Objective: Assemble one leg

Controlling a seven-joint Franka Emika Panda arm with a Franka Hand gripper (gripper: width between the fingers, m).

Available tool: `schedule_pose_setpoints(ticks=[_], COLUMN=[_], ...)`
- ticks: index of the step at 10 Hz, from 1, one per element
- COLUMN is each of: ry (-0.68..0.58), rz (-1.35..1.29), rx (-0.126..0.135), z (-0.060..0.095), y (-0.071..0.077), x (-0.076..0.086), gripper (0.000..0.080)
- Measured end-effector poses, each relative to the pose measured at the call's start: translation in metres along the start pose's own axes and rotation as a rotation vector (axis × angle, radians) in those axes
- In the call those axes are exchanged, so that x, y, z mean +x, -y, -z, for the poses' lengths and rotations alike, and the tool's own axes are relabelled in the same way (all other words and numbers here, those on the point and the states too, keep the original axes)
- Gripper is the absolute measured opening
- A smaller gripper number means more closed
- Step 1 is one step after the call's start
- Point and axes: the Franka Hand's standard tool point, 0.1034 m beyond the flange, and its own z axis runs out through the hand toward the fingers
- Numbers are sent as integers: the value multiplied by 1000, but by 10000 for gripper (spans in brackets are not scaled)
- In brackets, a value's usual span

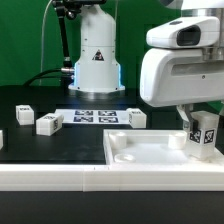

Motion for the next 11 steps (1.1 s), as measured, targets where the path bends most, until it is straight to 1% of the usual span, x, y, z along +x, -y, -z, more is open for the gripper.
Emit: schedule_pose_setpoints(ticks=[1,4,7,11], ry=[1,0,-7,-16], rz=[-2,-49,-355,-773], rx=[-2,1,22,26], z=[0,0,-2,-3], y=[-2,-5,-7,-13], x=[0,0,1,3], gripper=[294,294,294,294])
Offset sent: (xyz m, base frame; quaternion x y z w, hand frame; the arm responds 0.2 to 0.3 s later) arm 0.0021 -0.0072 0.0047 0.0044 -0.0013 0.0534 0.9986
